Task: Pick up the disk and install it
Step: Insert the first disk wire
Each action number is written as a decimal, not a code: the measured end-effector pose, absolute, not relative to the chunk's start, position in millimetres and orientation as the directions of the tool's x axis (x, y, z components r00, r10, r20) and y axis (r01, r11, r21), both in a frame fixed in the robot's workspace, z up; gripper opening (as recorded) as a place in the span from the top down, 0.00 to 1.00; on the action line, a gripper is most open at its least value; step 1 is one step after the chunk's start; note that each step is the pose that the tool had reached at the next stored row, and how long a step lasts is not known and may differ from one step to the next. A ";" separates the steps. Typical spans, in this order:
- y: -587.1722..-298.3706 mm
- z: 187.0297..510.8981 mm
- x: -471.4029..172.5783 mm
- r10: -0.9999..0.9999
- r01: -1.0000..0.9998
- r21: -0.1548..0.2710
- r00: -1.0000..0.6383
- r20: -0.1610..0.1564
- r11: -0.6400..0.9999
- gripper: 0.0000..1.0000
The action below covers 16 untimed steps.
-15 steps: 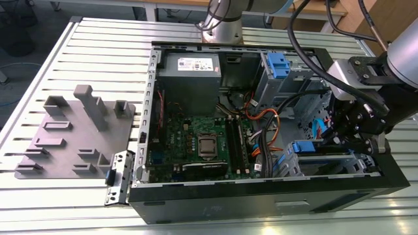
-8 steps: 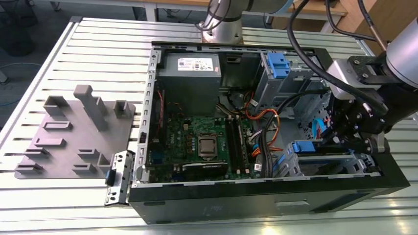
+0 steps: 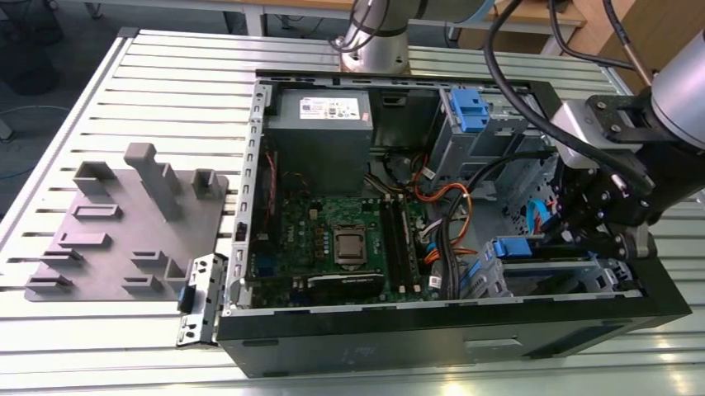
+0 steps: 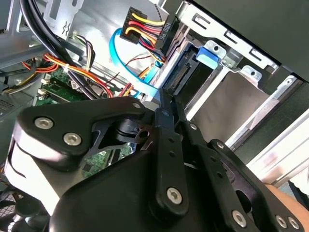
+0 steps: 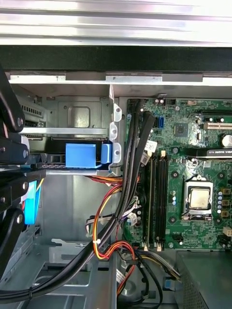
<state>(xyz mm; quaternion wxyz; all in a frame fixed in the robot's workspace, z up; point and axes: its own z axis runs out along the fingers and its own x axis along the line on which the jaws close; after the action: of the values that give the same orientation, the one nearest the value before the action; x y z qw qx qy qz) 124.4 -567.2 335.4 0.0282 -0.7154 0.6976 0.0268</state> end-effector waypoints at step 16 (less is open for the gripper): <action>-568.2 330.4 124.4 -0.997 -1.000 -0.003 0.025 -0.078 -0.025 0.84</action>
<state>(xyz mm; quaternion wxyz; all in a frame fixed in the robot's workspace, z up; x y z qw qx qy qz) 124.4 -568.2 330.4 0.0286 -0.7154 0.6976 0.0269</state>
